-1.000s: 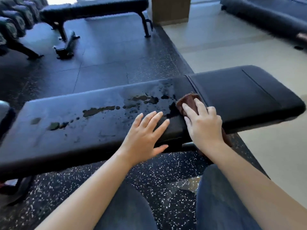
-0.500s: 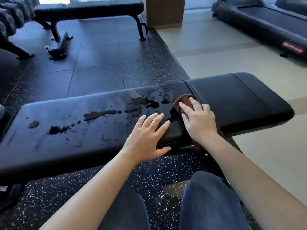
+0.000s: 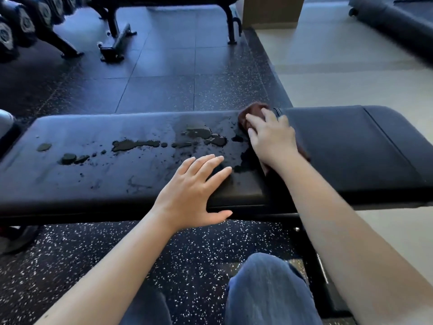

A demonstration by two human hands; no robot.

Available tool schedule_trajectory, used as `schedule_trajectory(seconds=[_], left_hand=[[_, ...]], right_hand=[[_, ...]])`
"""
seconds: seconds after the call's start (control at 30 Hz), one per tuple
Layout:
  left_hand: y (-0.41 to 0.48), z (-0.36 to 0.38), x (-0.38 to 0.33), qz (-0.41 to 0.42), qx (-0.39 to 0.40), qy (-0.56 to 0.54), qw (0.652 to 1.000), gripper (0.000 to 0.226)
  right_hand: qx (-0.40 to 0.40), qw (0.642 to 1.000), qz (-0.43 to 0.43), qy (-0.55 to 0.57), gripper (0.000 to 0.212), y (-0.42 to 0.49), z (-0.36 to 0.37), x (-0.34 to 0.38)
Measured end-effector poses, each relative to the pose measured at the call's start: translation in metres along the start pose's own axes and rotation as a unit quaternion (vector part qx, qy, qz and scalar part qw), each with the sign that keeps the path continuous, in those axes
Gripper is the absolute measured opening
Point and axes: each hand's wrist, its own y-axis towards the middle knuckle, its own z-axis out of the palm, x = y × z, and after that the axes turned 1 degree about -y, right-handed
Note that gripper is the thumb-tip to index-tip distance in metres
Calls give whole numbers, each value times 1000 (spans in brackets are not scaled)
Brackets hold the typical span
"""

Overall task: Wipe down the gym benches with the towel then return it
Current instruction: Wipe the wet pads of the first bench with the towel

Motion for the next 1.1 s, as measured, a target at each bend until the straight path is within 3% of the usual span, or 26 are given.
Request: schedule_trajectory(seconds=[0.17, 0.5, 0.7, 0.8, 1.1], left_hand=[[0, -2, 0, 6, -10, -10, 1000, 79], [0, 3, 3, 6, -42, -11, 999, 78], [-1, 3, 4, 4, -38, -27, 999, 78], [-1, 1, 4, -5, -44, -45, 998, 77], [-5, -1, 7, -5, -58, -14, 998, 80]], right_hand=[[-98, 995, -4, 15, 38, -97, -1, 17], [35, 999, 9, -15, 38, 45, 6, 40], [-55, 998, -31, 2, 41, -62, 5, 40], [-88, 996, 5, 3, 41, -102, 5, 54], [19, 997, 64, -31, 39, 16, 3, 53]])
